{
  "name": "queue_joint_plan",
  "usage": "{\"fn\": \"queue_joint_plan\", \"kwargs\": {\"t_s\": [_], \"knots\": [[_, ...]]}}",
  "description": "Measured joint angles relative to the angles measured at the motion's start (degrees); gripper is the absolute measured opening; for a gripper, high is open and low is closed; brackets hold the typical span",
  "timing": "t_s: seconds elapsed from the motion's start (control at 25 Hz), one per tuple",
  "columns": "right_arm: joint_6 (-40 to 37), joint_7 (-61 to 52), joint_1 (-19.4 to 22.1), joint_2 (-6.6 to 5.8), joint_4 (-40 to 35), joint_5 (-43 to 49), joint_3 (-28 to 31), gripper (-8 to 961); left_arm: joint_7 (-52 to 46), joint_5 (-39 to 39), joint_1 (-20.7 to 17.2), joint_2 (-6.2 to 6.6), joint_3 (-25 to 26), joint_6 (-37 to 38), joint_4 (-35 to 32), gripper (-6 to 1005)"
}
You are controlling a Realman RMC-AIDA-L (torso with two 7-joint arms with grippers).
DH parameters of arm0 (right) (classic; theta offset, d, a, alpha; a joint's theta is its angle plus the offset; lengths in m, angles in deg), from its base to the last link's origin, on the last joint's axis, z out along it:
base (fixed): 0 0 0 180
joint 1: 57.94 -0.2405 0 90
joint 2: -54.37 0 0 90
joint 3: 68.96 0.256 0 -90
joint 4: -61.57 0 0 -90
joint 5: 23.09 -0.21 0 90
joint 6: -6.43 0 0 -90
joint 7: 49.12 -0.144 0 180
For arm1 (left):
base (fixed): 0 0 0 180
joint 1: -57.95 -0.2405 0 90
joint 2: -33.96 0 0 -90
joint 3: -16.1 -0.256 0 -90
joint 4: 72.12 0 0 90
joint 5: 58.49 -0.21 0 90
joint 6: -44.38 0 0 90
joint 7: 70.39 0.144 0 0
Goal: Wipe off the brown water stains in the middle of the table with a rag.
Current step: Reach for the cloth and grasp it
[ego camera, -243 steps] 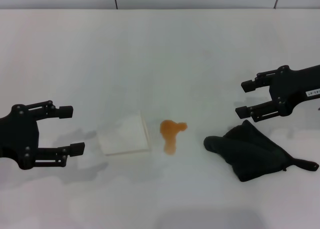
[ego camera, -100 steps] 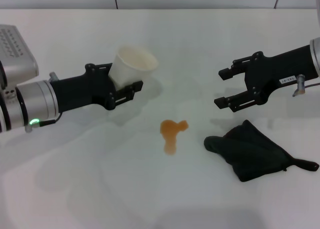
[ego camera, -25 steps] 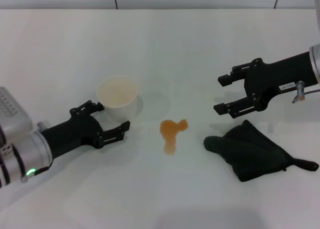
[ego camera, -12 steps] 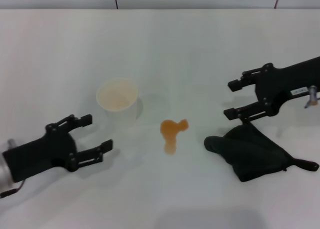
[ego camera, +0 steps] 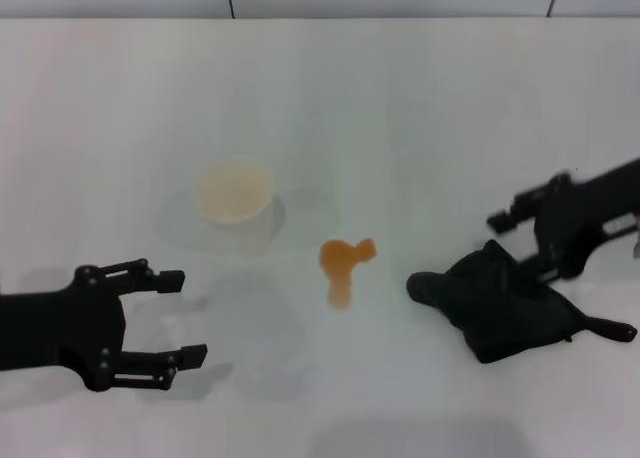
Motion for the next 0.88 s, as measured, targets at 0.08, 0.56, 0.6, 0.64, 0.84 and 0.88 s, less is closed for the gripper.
{"fn": "queue_joint_plan", "kwargs": {"t_s": [0.08, 0.56, 0.6, 0.64, 0.84, 0.88], "knots": [[-0.04, -1.71, 0.04, 0.05, -0.23, 0.89, -2.75, 693, -1.38, -1.38, 1.04, 0.11, -0.12, 1.37, -2.16, 890], [6.28, -2.80, 1.38, 0.27, 1.11, 2.11, -10.27, 683, -3.41, -8.12, 4.93, -1.60, -1.69, 3.14, -7.98, 890], [7.28, -2.83, 1.26, 0.27, 1.66, 2.29, -10.99, 683, -3.38, -8.24, 5.13, -1.60, -1.76, 3.09, -7.91, 890], [8.08, -2.84, 1.05, 0.27, 2.18, 2.35, -11.46, 682, -3.31, -8.42, 5.34, -1.60, -1.84, 2.96, -7.82, 890], [9.21, -2.90, 0.41, 0.27, 3.52, 2.60, -12.30, 678, -3.16, -8.98, 5.65, -1.60, -1.91, 1.69, -7.52, 890], [9.17, -2.91, 0.31, 0.25, 3.59, 2.62, -12.45, 641, -3.13, -9.01, 5.68, -1.59, -1.91, 1.60, -7.49, 890]]}}
